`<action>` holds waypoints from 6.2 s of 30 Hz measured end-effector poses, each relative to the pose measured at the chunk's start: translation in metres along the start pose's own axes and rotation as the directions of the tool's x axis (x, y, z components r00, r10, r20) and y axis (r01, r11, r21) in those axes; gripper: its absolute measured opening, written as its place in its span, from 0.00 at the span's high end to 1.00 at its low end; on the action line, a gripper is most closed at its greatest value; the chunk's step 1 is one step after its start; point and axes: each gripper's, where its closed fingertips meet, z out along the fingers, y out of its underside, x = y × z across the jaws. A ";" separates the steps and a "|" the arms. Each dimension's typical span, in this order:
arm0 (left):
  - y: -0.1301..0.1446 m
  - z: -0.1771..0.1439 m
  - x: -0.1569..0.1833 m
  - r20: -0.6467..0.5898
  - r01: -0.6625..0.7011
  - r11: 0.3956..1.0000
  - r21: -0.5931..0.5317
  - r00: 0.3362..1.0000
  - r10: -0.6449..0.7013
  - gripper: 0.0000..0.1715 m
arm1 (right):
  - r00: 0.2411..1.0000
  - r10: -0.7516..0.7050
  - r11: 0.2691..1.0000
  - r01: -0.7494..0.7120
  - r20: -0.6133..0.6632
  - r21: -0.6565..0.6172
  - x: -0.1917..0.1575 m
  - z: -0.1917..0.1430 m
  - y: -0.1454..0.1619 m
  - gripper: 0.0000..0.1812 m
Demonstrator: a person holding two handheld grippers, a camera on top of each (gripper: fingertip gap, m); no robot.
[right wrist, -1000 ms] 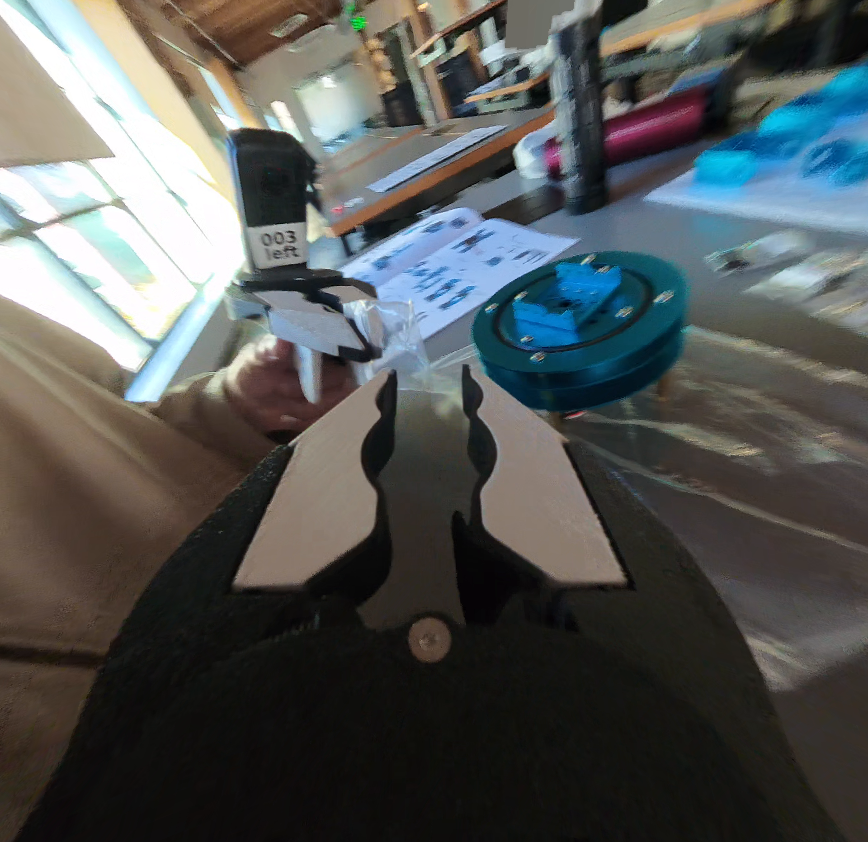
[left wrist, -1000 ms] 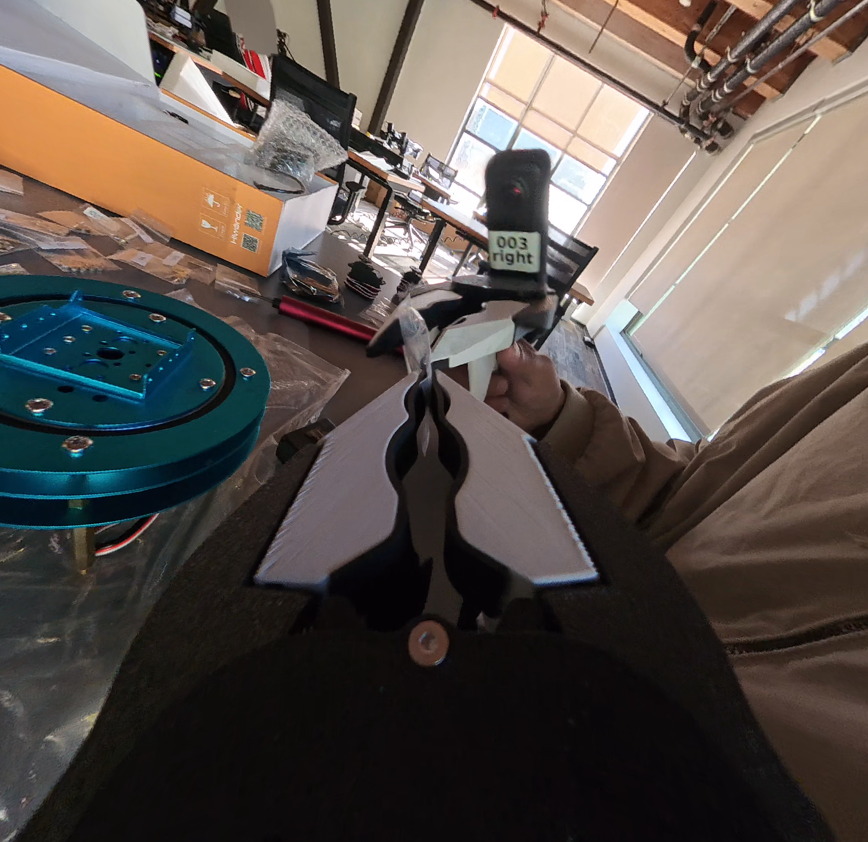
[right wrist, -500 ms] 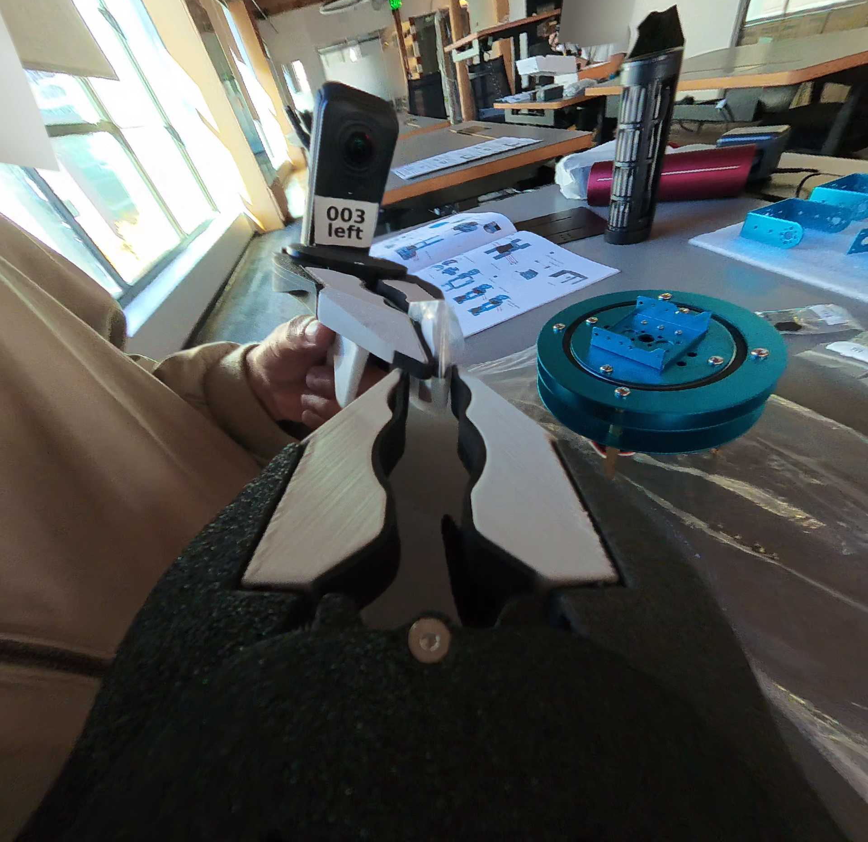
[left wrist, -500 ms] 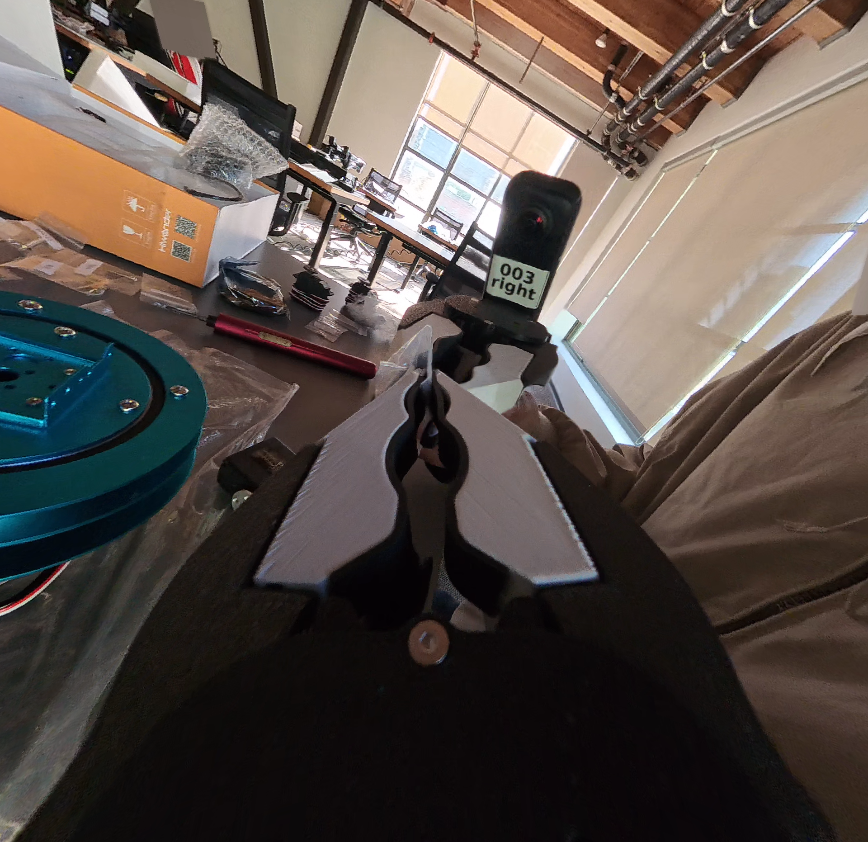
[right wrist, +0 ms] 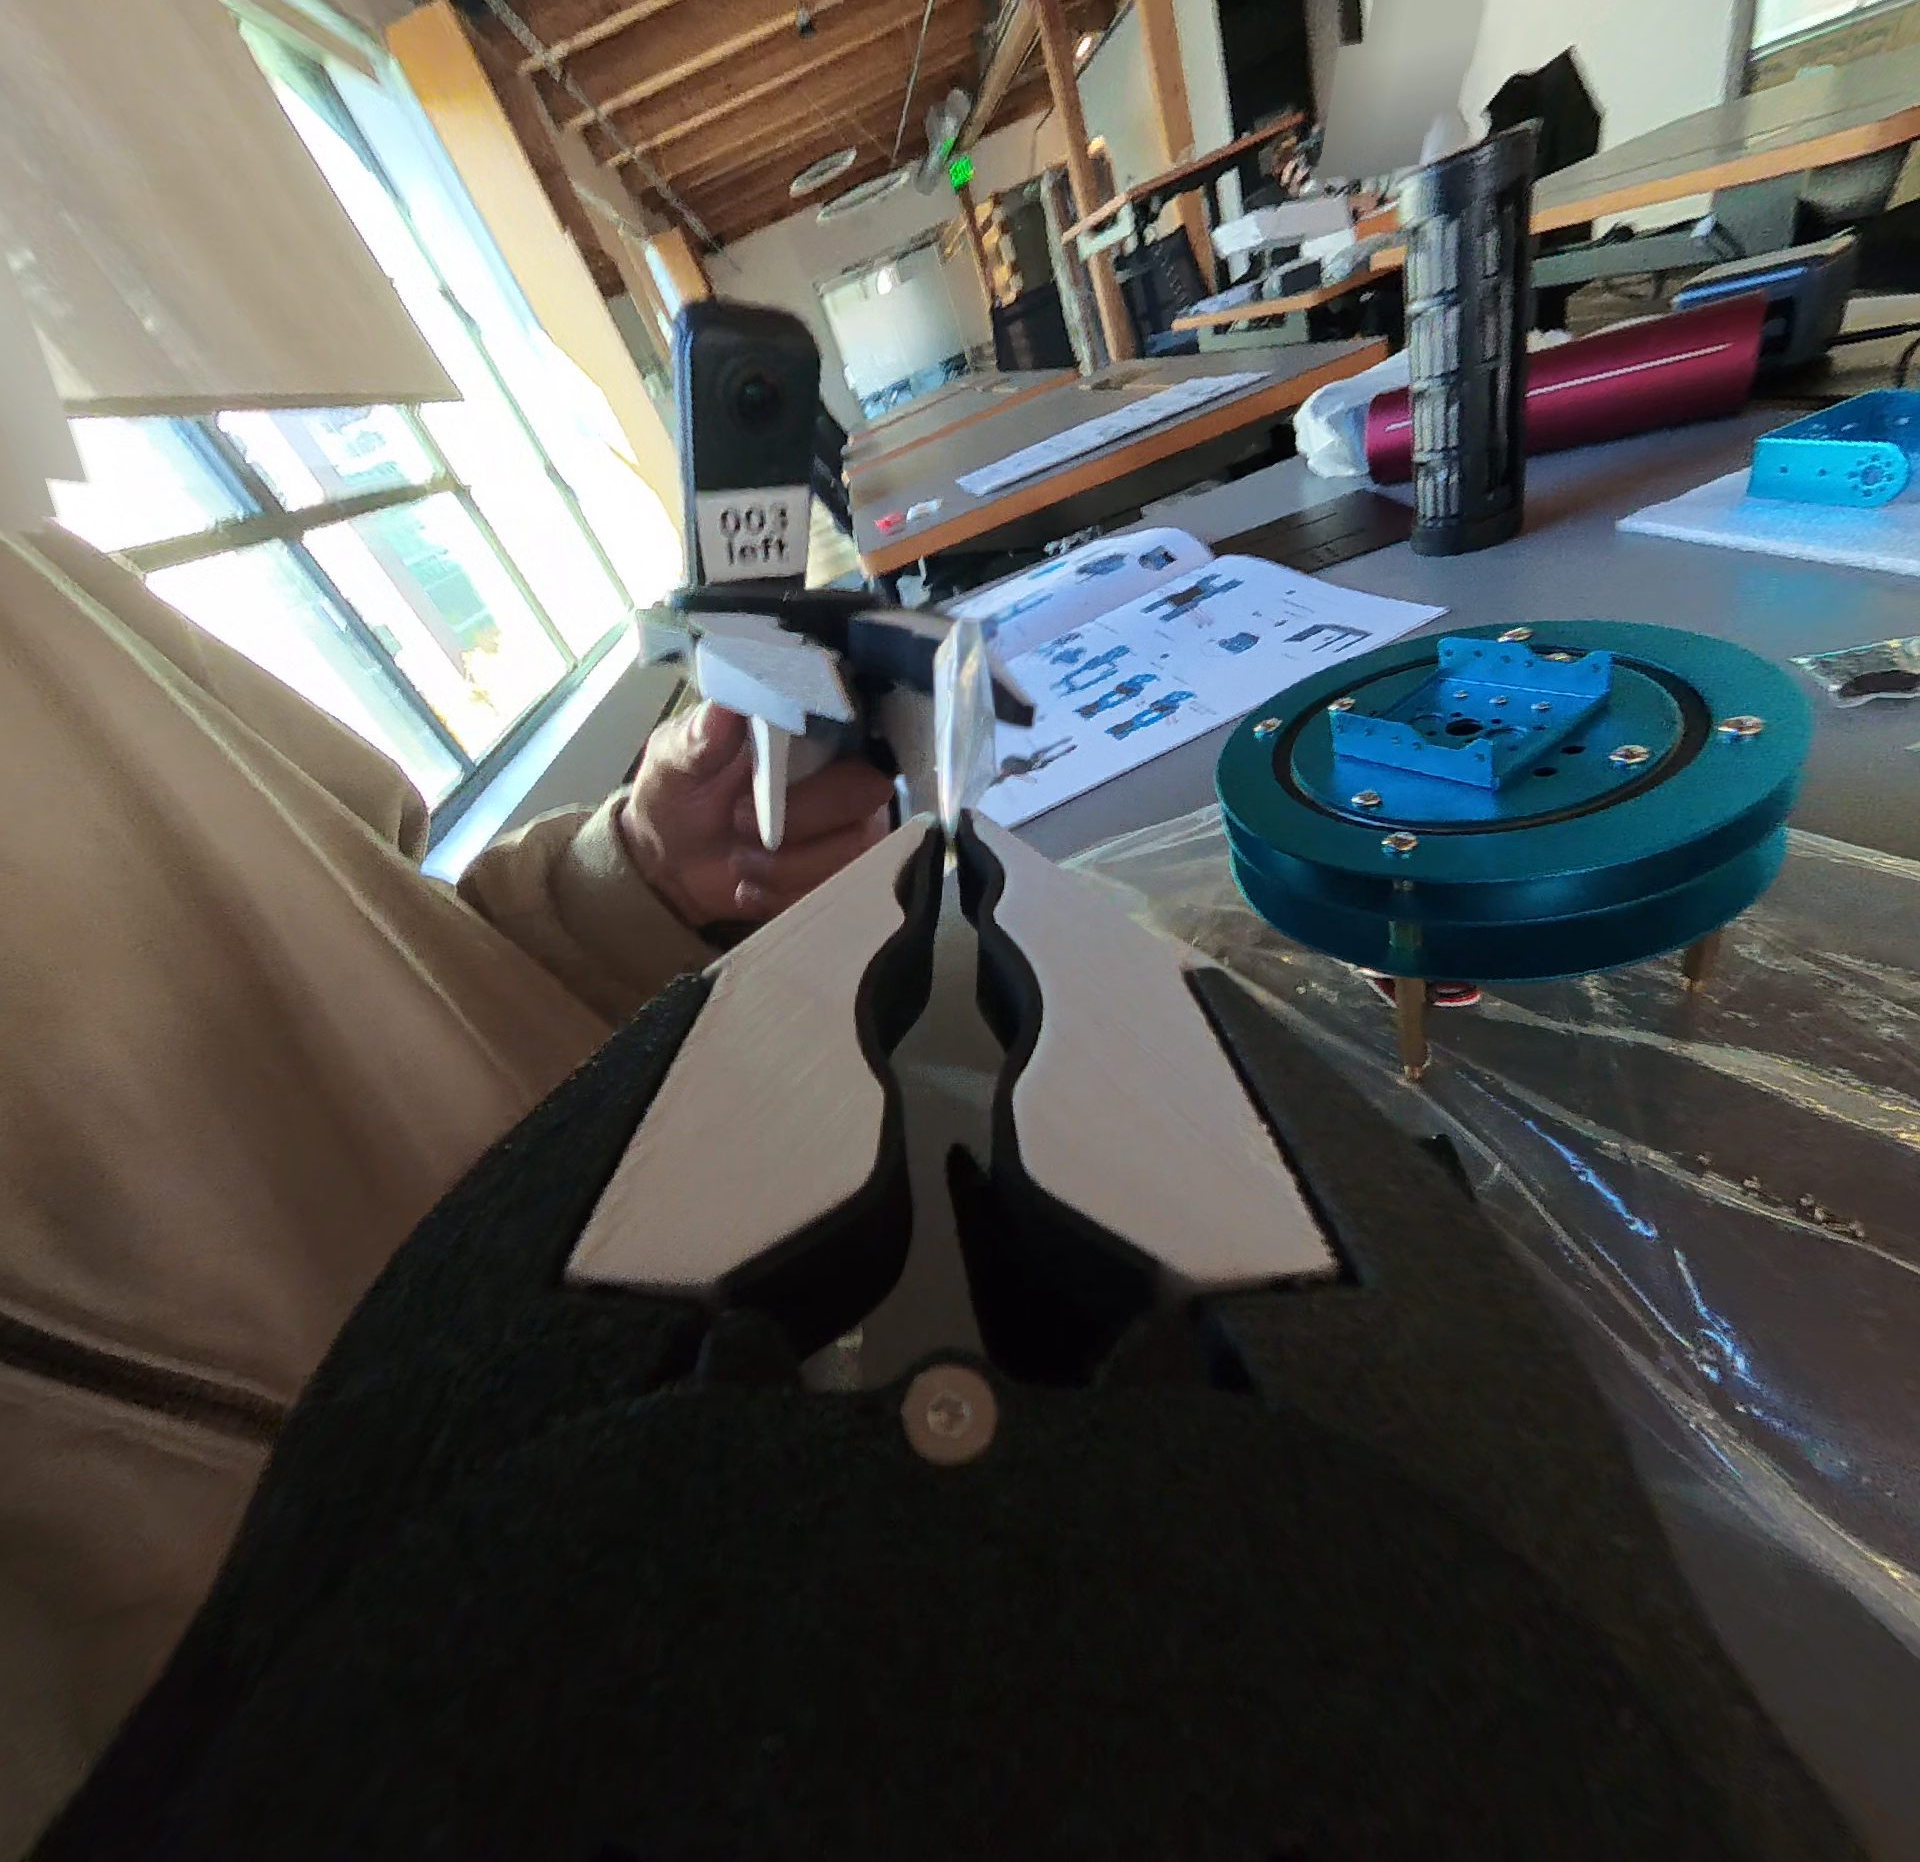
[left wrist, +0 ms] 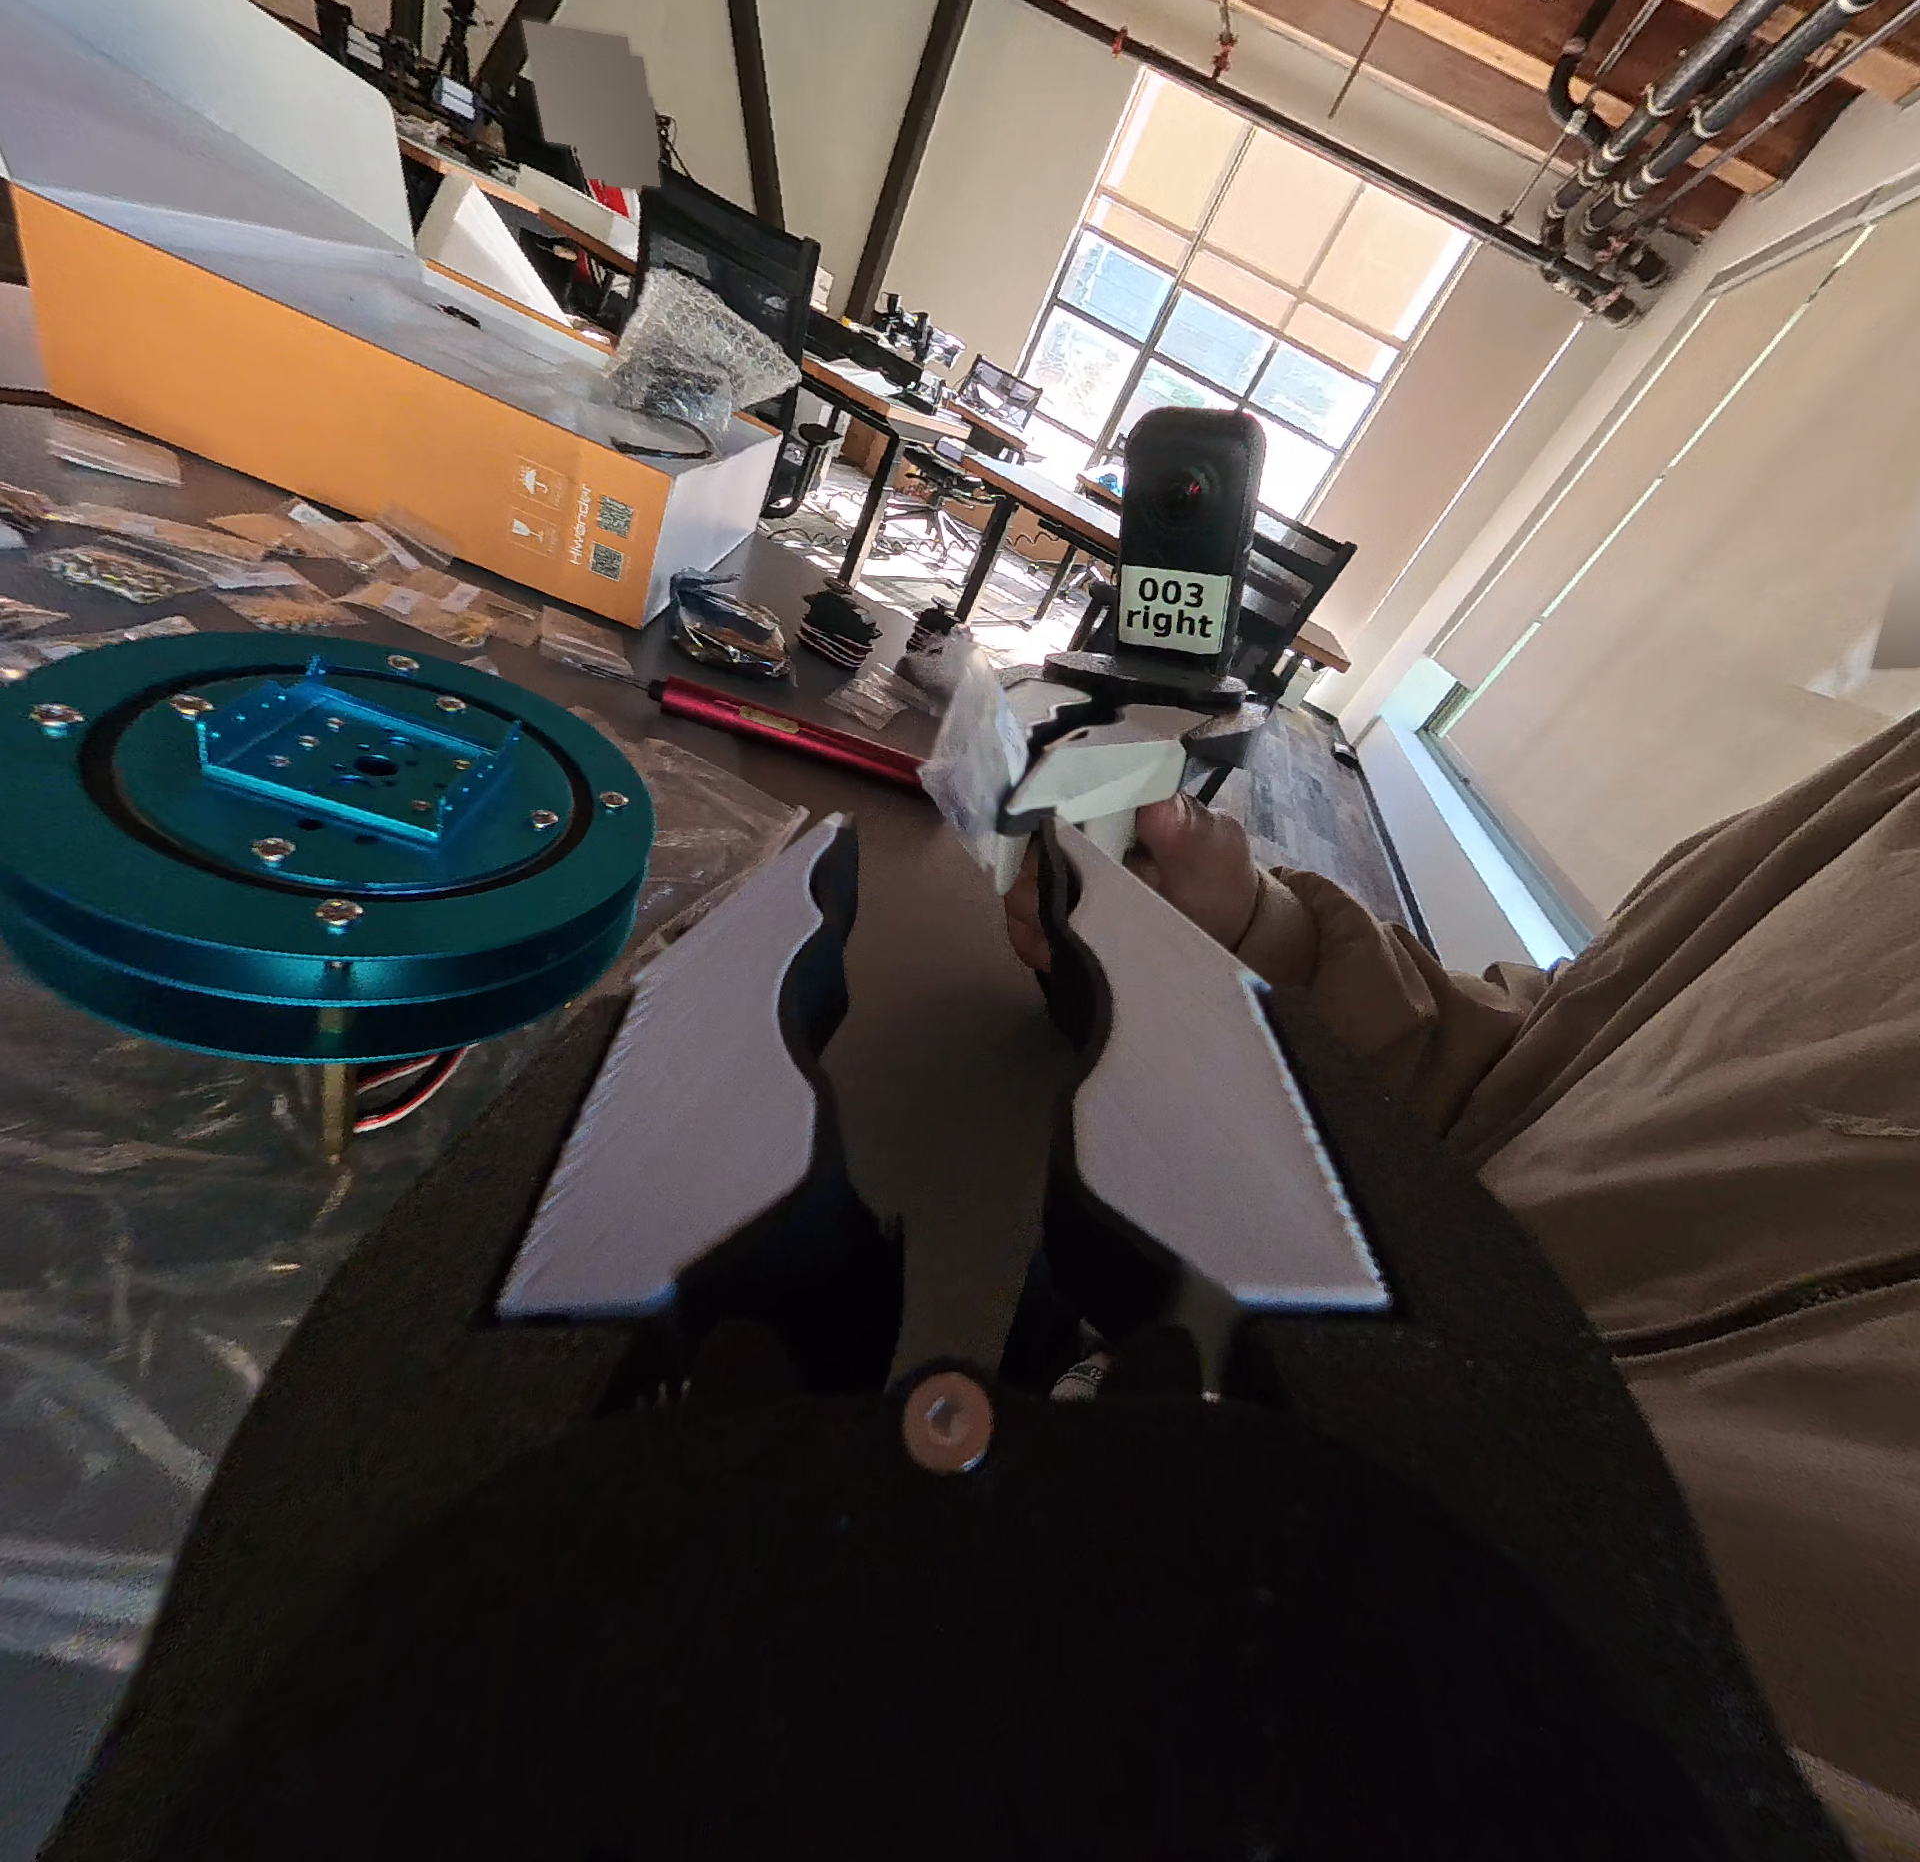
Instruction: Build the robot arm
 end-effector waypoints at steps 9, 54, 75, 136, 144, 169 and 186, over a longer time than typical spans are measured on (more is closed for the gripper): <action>0.024 0.000 0.024 -0.191 -0.169 0.948 -0.269 0.974 0.120 0.98 | 0.985 -0.075 0.954 0.116 0.154 -0.277 -0.024 0.011 0.028 1.00; -0.055 0.005 -0.066 -0.114 0.315 0.939 -0.134 0.937 -0.331 1.00 | 0.976 0.114 0.978 -0.077 0.185 -0.195 0.058 0.048 -0.053 0.88; -0.041 -0.015 -0.021 -0.036 -0.112 0.990 -0.089 0.993 0.109 0.92 | 0.972 0.193 0.967 -0.166 0.131 -0.195 0.024 0.050 -0.043 1.00; 0.027 -0.054 0.043 -0.490 -0.257 0.538 -0.803 0.798 -0.350 0.82 | 0.498 -0.799 0.456 0.867 0.338 -0.200 -0.059 0.049 0.002 1.00; 0.016 -0.054 0.033 -0.482 -0.262 0.555 -0.790 0.824 -0.298 0.82 | 0.510 -0.782 0.459 0.860 0.359 -0.223 -0.058 0.050 0.009 1.00; 0.040 -0.041 0.002 -0.368 -0.250 0.566 -0.786 0.924 -0.103 0.99 | 0.920 -0.310 0.901 0.364 0.238 -0.235 -0.030 0.043 -0.009 0.76; 0.027 -0.024 -0.012 -0.264 -0.244 0.694 -0.678 0.961 0.080 0.96 | 0.986 -0.033 0.968 0.072 0.166 -0.240 0.000 0.054 -0.001 1.00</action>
